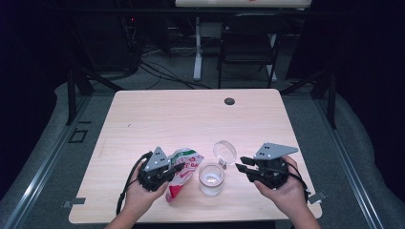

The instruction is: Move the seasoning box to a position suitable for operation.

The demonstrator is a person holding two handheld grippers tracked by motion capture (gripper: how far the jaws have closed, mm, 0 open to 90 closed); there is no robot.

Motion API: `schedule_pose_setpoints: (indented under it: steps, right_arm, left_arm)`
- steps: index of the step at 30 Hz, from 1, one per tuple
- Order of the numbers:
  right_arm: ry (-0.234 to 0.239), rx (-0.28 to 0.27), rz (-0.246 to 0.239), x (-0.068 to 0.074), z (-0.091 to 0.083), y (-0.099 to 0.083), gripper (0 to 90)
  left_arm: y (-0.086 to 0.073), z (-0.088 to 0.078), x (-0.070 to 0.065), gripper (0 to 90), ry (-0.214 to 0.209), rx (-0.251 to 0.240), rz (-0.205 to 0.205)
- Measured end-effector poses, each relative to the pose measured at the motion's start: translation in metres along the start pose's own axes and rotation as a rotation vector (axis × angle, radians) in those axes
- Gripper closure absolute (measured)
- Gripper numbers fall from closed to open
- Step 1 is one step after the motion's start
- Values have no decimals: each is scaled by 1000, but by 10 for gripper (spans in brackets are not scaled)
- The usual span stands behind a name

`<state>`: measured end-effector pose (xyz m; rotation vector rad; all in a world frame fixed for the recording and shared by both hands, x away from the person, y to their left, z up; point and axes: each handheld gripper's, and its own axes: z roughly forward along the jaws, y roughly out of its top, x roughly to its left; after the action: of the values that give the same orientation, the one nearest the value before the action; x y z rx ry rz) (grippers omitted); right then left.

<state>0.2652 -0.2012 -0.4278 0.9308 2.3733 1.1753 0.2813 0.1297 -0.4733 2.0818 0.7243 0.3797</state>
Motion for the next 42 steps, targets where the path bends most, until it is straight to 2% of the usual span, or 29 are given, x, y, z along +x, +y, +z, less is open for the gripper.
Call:
schedule_pose_setpoints:
  steps: [6, 21, 28, 42]
  right_arm:
    - [27, 4, -12, 5, 1, 3, 716]
    - [73, 11, -58, 18, 14, 12, 696]
    - [100, 21, -68, 22, 27, 15, 676]
    - [140, 43, -126, 37, 58, 30, 649]
  left_arm:
    - [-7, 3, -1, 885, -4, 3, -16]
    - [-11, 6, -5, 877, -25, -2, -14]
    - [-12, 7, -6, 873, -32, -8, -19]
    - [-14, 6, -6, 868, -34, -13, -22]
